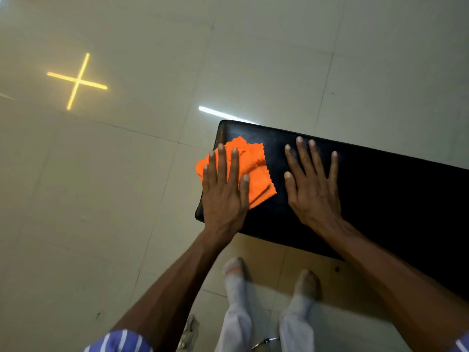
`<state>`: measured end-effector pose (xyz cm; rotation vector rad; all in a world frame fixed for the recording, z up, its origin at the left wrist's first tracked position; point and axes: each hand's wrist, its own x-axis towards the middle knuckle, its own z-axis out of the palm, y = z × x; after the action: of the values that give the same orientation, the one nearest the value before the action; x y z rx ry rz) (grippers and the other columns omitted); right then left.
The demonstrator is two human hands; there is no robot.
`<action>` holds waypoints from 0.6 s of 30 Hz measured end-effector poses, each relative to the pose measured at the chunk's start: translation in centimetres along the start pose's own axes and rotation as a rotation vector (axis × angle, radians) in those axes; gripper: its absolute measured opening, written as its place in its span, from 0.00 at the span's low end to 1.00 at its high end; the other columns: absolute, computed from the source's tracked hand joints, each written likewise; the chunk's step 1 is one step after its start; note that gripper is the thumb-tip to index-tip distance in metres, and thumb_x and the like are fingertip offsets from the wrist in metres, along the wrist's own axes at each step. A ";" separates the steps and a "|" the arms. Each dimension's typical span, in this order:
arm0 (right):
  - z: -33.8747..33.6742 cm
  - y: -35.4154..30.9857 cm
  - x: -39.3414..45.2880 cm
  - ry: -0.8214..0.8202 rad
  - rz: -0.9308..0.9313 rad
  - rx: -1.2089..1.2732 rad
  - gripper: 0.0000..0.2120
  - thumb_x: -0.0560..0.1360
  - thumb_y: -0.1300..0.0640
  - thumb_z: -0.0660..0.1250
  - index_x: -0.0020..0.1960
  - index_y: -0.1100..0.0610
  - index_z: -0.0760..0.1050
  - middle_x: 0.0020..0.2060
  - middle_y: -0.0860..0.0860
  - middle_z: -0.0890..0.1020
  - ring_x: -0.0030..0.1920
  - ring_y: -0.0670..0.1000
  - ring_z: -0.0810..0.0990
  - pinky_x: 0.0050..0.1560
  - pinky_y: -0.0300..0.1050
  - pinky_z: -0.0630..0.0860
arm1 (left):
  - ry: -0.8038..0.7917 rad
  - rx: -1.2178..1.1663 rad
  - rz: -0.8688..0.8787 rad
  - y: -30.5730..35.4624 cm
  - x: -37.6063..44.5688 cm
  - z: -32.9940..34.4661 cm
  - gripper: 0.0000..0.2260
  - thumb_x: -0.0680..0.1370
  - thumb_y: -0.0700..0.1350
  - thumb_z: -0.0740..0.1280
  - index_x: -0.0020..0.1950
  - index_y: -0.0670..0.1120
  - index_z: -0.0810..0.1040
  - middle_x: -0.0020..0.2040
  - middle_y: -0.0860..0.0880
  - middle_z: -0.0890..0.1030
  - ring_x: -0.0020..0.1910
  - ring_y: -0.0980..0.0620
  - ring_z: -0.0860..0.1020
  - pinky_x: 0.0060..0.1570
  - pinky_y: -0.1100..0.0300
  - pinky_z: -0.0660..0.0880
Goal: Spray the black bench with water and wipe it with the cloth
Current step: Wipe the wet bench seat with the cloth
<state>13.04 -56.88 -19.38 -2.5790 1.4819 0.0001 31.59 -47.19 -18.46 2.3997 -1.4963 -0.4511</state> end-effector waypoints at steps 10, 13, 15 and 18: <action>0.5 0.2 0.0 0.036 -0.009 -0.006 0.29 0.87 0.46 0.48 0.87 0.48 0.51 0.88 0.49 0.51 0.88 0.53 0.48 0.84 0.72 0.45 | 0.064 0.016 0.037 -1.6 -2.6 0.8 0.26 0.87 0.52 0.53 0.84 0.45 0.54 0.85 0.41 0.52 0.85 0.43 0.50 0.81 0.43 0.56; 0.2 0.2 -0.2 0.027 -0.002 0.006 0.29 0.87 0.46 0.49 0.87 0.48 0.52 0.88 0.49 0.51 0.88 0.53 0.48 0.84 0.72 0.45 | 0.039 -0.003 0.060 -2.5 -2.2 0.5 0.27 0.87 0.52 0.54 0.84 0.44 0.55 0.85 0.41 0.53 0.85 0.43 0.52 0.81 0.43 0.56; 0.3 0.0 -0.2 0.023 -0.009 0.005 0.29 0.87 0.46 0.48 0.87 0.48 0.52 0.88 0.49 0.51 0.88 0.53 0.49 0.83 0.72 0.45 | 0.040 -0.055 0.081 -3.3 -0.1 0.1 0.27 0.86 0.51 0.56 0.84 0.42 0.57 0.84 0.39 0.56 0.84 0.43 0.55 0.81 0.44 0.57; 0.1 0.0 -0.1 0.012 -0.008 0.025 0.29 0.87 0.46 0.48 0.87 0.48 0.52 0.88 0.50 0.51 0.88 0.54 0.49 0.83 0.73 0.45 | 0.063 -0.054 0.040 -3.1 -0.4 0.3 0.27 0.87 0.51 0.54 0.84 0.42 0.56 0.84 0.39 0.55 0.84 0.43 0.54 0.81 0.44 0.56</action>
<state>12.99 -56.80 -19.49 -2.5700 1.4660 -0.0352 33.85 -45.52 -19.88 2.3165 -1.4834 -0.3980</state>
